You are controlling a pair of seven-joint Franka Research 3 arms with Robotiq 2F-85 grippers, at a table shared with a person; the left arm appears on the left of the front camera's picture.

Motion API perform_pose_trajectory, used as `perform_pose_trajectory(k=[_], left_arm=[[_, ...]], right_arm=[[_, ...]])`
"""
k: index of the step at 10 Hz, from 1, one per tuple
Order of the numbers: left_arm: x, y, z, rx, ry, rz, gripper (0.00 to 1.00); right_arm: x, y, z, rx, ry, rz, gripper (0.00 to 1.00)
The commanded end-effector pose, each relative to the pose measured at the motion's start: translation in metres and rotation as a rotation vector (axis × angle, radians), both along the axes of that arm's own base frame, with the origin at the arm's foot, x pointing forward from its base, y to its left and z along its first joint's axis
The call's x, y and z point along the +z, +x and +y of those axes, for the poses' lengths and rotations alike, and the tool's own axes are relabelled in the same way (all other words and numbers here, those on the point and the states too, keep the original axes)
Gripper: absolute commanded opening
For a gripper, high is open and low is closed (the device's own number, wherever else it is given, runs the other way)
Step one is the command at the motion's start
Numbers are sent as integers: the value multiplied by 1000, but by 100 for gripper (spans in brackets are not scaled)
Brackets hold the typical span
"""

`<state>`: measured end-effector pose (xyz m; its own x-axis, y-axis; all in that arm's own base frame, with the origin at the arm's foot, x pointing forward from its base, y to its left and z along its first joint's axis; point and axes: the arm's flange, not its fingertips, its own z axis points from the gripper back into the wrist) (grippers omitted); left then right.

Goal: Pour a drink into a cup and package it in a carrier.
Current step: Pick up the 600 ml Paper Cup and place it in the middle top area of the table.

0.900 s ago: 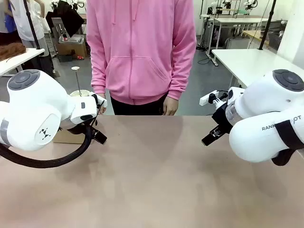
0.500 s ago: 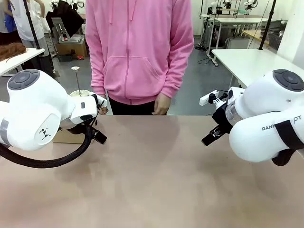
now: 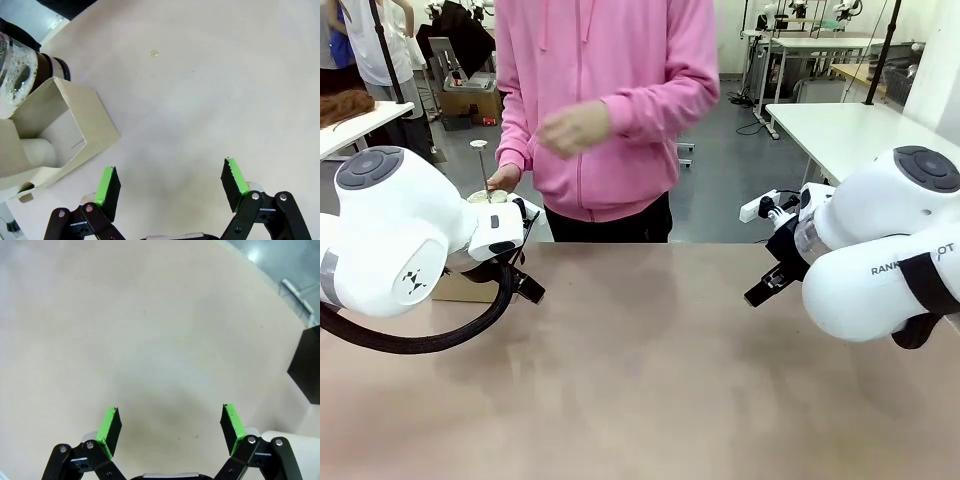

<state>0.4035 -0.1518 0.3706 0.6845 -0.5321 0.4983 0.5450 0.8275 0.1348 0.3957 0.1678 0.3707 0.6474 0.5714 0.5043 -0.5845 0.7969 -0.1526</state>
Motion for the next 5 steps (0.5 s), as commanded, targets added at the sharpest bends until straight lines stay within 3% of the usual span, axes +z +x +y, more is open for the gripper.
perform_pose_trajectory(k=[1, 3, 5], left_arm=[[0, 0, 0, 0, 0, 0, 100], [0, 0, 0, 0, 0, 0, 100], [0, 0, 0, 0, 0, 0, 100]], right_arm=[[25, 13, -1, -35, 6, -25, 100], [88, 44, -17, -45, 71, -55, 100], [140, 53, -55, 35, 120, -36, 100]])
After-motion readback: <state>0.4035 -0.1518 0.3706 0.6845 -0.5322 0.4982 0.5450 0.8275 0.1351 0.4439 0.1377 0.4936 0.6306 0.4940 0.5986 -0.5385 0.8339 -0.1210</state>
